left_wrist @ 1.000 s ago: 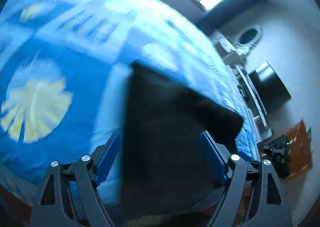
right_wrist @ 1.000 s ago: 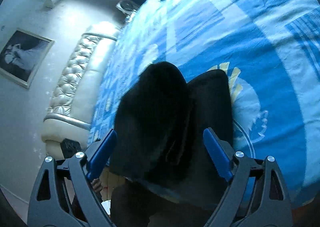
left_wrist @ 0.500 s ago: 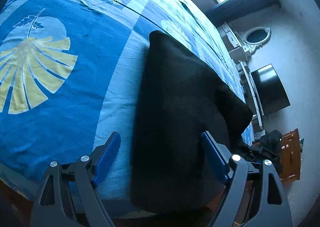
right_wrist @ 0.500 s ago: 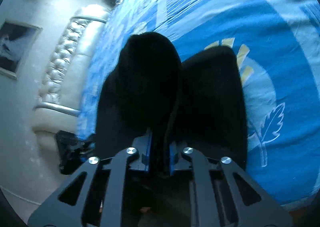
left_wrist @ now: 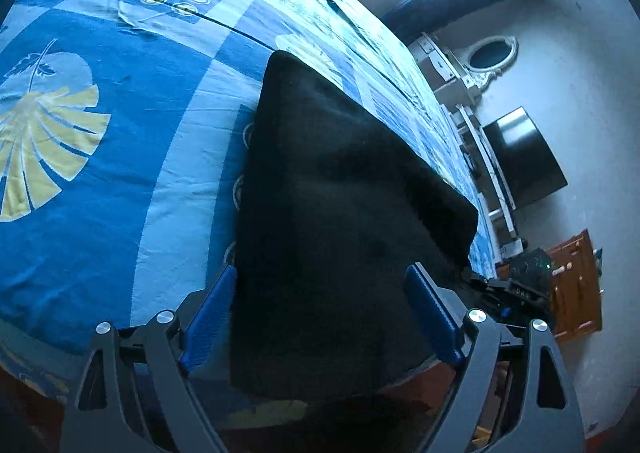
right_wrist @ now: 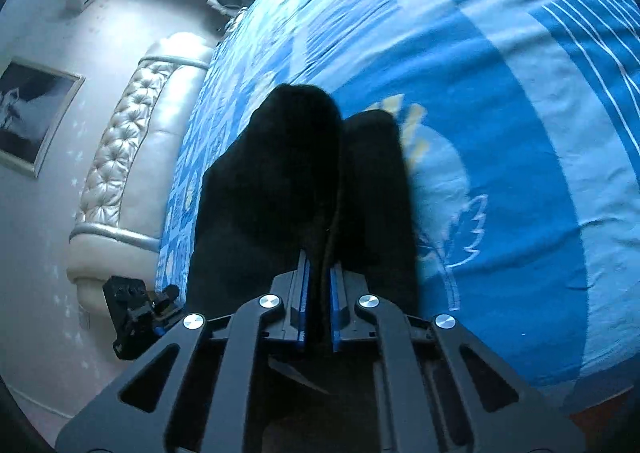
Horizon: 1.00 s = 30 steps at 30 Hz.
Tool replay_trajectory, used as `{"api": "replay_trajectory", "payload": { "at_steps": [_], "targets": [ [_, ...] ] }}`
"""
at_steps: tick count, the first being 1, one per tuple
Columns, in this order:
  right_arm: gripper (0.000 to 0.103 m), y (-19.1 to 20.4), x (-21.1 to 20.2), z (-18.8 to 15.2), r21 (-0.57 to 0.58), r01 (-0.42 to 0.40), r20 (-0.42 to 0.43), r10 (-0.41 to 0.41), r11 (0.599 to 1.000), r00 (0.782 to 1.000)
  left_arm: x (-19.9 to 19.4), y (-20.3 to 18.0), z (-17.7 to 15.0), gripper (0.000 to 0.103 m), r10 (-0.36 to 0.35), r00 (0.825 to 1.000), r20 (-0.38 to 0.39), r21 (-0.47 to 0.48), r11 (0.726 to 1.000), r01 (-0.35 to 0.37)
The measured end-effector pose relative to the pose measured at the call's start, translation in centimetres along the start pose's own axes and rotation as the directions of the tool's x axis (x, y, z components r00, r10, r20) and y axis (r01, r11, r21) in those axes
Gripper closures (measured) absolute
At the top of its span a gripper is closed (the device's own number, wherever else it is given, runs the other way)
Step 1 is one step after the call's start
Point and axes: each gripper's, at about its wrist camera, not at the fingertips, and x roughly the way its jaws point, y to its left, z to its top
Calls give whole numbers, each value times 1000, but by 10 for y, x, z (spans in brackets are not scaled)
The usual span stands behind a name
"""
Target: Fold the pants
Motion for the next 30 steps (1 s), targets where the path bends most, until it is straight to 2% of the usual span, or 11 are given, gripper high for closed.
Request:
{"api": "replay_trajectory", "payload": {
  "at_steps": [3,7,10,11,12,13,14,19,23,27,30],
  "targets": [
    [97,4,-2,0,-21,13,1,-13,1000,1000,0,5,1,19,2,1000,-12,-34,999,-2],
    [97,11,-3,0,-39,26,3,-26,999,1000,-12,17,7,19,20,999,40,-84,996,-16],
    [94,12,-8,-1,-20,-6,21,6,1000,1000,-14,27,7,19,30,999,21,-112,993,-28],
    [85,11,-14,-1,-19,1,44,0,1000,999,-15,29,5,19,25,1000,17,-121,992,-23],
    [61,9,-23,-1,-15,7,71,-6,1000,997,-15,29,3,19,15,1000,12,-131,991,-14],
    [43,5,-33,-2,3,9,99,-9,1000,995,-15,30,2,19,9,1000,7,-138,990,-8],
    [17,-2,-42,-4,37,6,128,-11,999,992,-14,31,0,19,10,1000,0,-140,990,-10],
    [16,-37,-42,-20,205,-90,104,70,975,992,-9,32,-3,19,12,1000,-15,-141,990,-14],
    [13,-35,-21,-28,247,-162,81,146,956,986,-8,35,-8,19,-65,998,-22,-201,978,59],
    [13,-23,3,-32,277,-236,12,242,931,970,-2,40,-16,19,-180,982,-49,-291,943,159],
    [13,-12,13,-35,244,-205,10,209,948,978,1,40,-21,19,-215,975,-46,-331,925,189]
  ]
}}
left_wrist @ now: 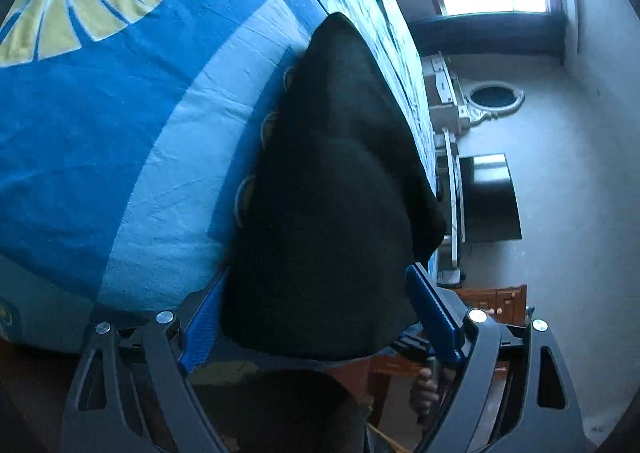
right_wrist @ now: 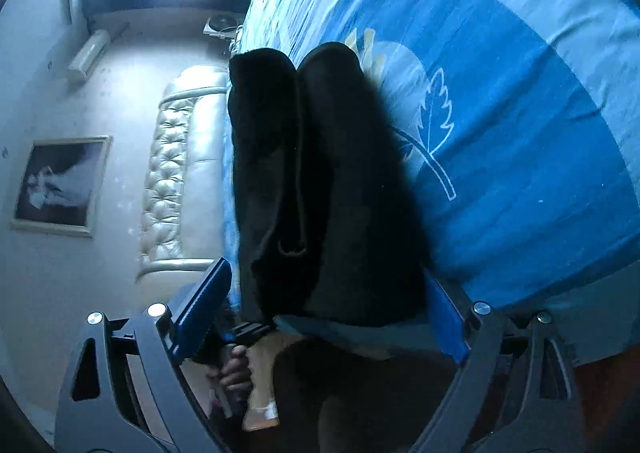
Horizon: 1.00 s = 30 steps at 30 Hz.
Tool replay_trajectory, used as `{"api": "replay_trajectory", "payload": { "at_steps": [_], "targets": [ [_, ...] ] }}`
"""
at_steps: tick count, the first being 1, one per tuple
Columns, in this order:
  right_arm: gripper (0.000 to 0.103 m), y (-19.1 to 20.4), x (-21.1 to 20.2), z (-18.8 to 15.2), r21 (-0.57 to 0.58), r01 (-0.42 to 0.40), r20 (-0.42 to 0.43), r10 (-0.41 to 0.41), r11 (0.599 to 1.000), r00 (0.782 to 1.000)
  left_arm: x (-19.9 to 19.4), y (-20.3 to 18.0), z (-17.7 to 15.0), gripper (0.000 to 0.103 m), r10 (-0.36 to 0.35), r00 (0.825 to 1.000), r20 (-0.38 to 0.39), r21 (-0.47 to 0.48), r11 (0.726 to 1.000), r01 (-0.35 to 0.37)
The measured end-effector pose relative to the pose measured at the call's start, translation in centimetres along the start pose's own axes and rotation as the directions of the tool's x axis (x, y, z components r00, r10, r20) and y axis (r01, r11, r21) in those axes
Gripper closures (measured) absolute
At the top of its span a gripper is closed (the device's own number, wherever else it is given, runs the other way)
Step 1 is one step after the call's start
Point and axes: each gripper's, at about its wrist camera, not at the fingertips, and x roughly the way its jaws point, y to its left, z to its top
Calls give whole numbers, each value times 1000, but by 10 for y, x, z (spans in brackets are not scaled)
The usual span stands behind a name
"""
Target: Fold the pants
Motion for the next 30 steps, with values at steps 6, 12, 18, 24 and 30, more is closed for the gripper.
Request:
{"api": "replay_trajectory", "payload": {
  "at_steps": [6,12,18,24,30],
  "targets": [
    [37,5,5,-2,-46,60,-16,-61,997,998,-3,8,0,20,-47,999,13,-60,997,48],
    [72,-2,10,-5,-30,22,-27,-23,999,999,2,-9,-3,48,100,995,-13,82,992,-98],
    [74,11,14,-2,-91,32,-17,-34,995,999,-3,-15,-3,68,73,997,15,106,992,-75],
    [75,19,23,2,-116,36,-18,-38,993,999,-12,-23,0,69,89,993,71,157,983,-100],
    [75,30,45,7,-161,35,-42,-43,986,998,-24,-15,4,69,101,988,121,132,984,-117]
  ]
}}
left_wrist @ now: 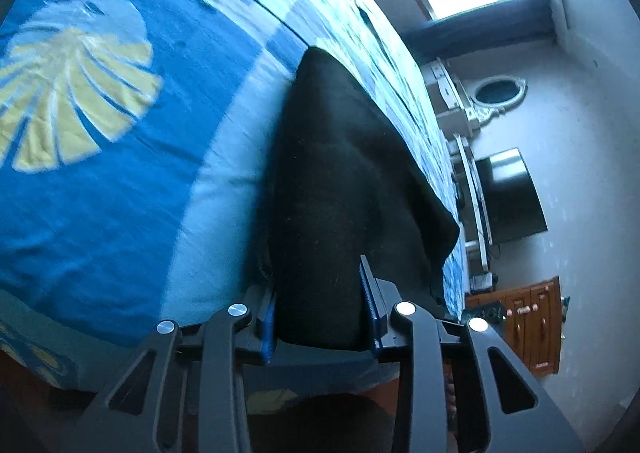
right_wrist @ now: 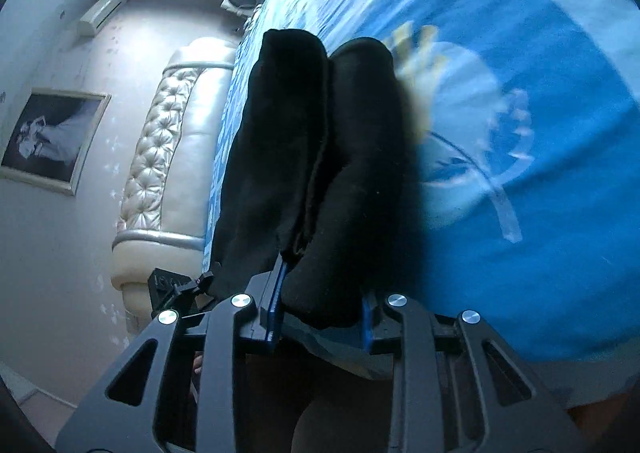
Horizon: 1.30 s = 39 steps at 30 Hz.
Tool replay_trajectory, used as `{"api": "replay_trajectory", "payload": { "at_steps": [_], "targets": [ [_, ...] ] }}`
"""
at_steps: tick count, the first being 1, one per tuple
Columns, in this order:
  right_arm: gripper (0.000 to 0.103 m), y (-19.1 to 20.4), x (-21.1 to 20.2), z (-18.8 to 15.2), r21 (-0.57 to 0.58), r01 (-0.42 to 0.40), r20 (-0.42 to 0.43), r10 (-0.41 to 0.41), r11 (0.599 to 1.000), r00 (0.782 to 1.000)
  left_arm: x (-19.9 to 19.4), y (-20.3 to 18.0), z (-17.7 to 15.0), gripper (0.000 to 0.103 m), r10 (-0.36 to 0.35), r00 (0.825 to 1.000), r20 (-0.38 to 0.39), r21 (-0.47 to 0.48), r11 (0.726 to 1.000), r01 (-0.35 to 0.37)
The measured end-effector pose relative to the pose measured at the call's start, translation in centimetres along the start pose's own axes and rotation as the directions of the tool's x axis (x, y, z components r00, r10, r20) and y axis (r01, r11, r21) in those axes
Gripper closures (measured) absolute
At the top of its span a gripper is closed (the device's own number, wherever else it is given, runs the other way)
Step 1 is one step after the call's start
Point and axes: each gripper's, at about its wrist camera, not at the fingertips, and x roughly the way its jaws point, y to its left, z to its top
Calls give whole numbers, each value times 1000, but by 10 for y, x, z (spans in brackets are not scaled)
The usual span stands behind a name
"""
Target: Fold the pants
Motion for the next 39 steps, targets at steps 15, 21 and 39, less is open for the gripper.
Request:
{"api": "replay_trajectory", "payload": {
  "at_steps": [15,21,39],
  "targets": [
    [45,4,24,11,-29,-94,-71,91,995,993,-18,38,15,25,-63,998,-12,-64,996,63],
    [25,3,4,18,-78,-90,-61,86,993,994,-35,46,22,17,-112,994,-3,-89,990,111],
    [11,-7,43,116,-78,-72,-21,70,994,997,8,49,113,17,-99,995,-30,78,992,101]
  ]
}}
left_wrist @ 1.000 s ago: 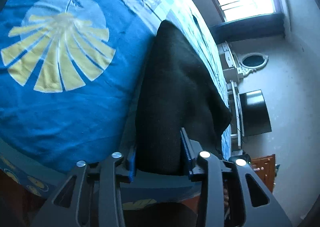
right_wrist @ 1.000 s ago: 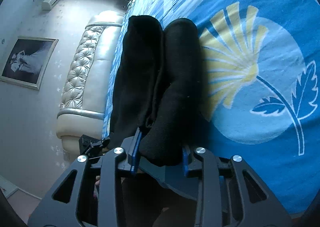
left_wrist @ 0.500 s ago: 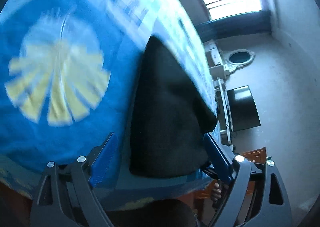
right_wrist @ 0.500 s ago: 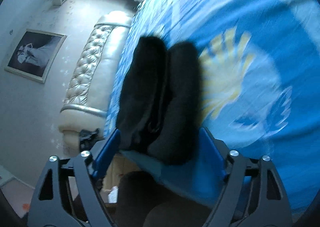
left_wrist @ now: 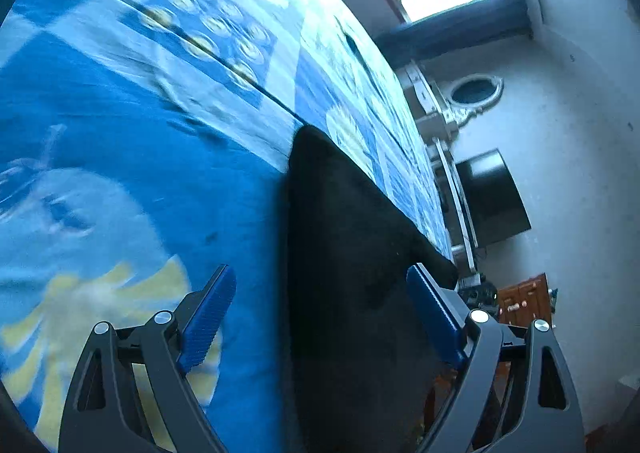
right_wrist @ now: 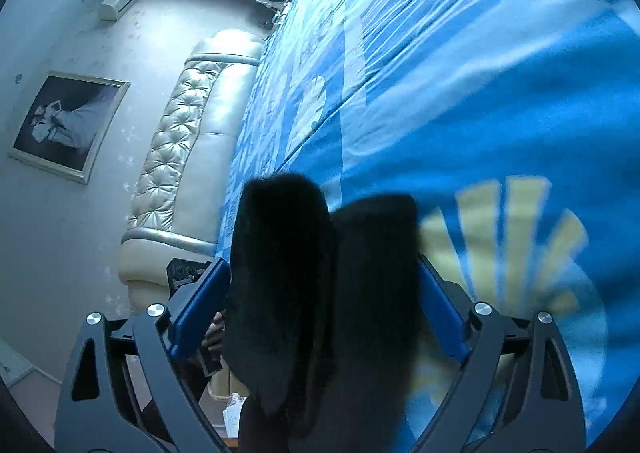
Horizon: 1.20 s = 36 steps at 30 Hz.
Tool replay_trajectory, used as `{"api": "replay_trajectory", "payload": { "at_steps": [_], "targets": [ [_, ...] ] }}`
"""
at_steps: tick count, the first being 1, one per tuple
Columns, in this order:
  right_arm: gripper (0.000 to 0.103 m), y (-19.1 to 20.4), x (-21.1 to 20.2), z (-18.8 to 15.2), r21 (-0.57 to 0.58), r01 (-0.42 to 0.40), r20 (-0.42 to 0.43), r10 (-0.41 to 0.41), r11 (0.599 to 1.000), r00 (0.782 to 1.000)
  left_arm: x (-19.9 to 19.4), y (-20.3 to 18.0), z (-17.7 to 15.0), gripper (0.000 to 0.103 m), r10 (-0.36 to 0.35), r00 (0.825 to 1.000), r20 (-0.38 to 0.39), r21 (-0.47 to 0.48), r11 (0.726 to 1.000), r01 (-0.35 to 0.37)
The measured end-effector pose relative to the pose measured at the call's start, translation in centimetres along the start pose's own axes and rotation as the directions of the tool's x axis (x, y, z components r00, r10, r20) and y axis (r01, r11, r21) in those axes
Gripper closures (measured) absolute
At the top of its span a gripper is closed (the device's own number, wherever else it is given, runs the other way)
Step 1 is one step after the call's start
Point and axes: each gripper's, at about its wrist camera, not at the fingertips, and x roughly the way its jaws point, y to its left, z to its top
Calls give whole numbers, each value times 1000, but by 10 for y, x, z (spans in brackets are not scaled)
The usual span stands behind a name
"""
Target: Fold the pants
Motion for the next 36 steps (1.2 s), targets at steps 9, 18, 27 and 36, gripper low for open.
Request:
{"api": "replay_trajectory", "payload": {
  "at_steps": [9,18,27,36],
  "targets": [
    [6,18,27,16,-28,37,-24,-37,999,999,52,-14,29,17,-32,998,-44,38,999,34],
    [57,14,40,22,-7,67,-42,-68,998,997,62,-20,32,18,-8,998,-68,48,999,11],
    [62,9,39,22,-19,32,-32,-32,999,999,60,-23,27,64,101,993,-53,136,986,-93],
    [66,18,44,25,-49,31,-15,-32,998,999,53,-34,25,74,172,985,32,183,967,-175]
  ]
}}
